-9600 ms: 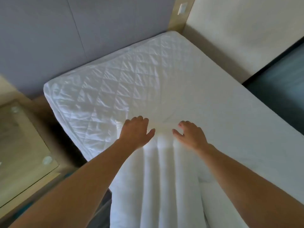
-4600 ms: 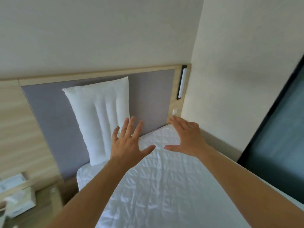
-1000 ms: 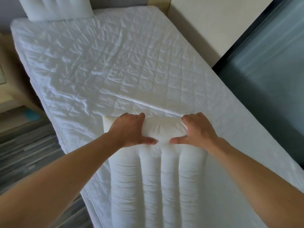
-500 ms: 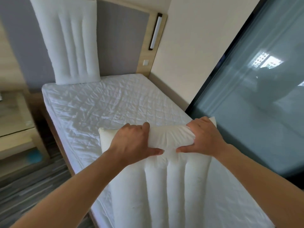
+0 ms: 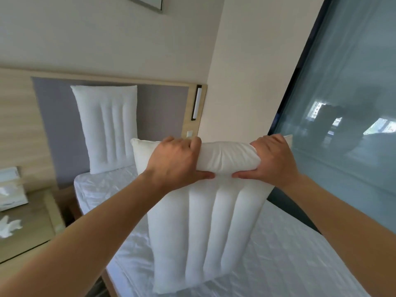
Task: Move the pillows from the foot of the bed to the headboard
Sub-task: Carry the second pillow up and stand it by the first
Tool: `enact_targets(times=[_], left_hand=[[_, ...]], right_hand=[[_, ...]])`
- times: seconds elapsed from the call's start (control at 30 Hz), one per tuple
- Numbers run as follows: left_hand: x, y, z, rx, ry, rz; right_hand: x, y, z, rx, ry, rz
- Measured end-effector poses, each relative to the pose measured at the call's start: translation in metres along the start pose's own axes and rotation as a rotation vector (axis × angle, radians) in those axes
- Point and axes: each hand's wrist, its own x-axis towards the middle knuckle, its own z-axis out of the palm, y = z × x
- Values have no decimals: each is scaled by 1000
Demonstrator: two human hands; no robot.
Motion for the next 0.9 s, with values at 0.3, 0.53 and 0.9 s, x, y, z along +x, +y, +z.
enact_targets(times=[0.3,0.53,0.9], left_hand=[[77,-110,51,98,5,-59],[123,-190,108,125,18,-70],[191,-364,277,-18,-33,-52]], right_hand=[[103,36,124,39,56,8],[168,57,215,49,55,-1],[246,72,408,-103,-94,73]])
